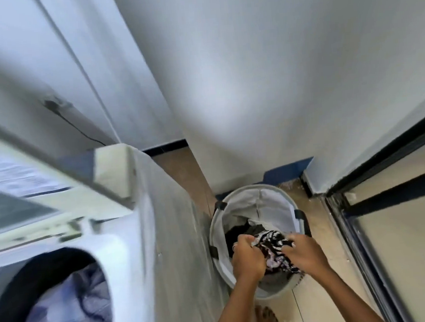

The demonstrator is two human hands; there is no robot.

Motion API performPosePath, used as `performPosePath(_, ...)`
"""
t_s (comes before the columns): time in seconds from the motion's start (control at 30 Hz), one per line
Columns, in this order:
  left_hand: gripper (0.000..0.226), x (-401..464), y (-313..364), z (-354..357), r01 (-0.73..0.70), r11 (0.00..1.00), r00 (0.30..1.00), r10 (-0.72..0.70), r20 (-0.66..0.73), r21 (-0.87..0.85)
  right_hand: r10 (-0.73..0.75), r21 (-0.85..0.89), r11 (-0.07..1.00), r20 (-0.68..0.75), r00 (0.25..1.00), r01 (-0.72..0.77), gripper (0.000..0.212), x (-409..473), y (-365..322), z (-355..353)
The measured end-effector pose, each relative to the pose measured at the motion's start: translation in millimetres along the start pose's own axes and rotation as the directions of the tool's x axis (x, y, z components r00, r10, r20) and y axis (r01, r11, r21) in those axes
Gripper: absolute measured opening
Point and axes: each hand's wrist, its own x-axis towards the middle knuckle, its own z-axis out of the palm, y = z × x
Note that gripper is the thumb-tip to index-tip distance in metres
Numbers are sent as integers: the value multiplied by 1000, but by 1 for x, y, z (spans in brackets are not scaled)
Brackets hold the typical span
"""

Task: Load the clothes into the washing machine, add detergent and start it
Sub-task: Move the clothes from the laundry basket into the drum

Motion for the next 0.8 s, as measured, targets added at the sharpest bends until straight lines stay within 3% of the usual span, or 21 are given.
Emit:
performPosePath(0.2, 35, -68, 17, -49, -135, 989, 990, 132, 47, 63, -186, 110, 969, -272, 944, 223, 16, -93, -71, -102)
performPosePath(0.3, 45, -104, 23, -71, -205, 977, 976, 199, 91, 59, -254, 15, 963, -283, 925, 269, 23, -148, -108, -143)
performPosePath(0.43, 52, -132, 30, -96, -284, 958, 952, 276, 134, 44, -294, 106, 933, -319, 901, 343, 26, -218, -142, -175)
performPosePath(0.5, 57, -140, 33, -107, -310, 950, 940, 302, 156, 32, -341, 174, 884, -396, 853, 434, 27, -256, -164, -195)
performPosePath(0.6, 68, -153, 37, -119, -351, 933, 926, 334, 177, 73, -437, 215, 767, -515, 737, 605, 21, -310, -202, -228)
performPosePath(0.7, 73, -165, 40, -120, -394, 917, 907, 377, 187, 65, -467, 303, 573, -643, 607, 762, 18, -362, -236, -260)
performPosePath(0.8, 54, -171, 48, -114, -444, 894, 882, 425, 204, 55, -490, 362, 333, -722, 488, 871, 33, -410, -250, -293)
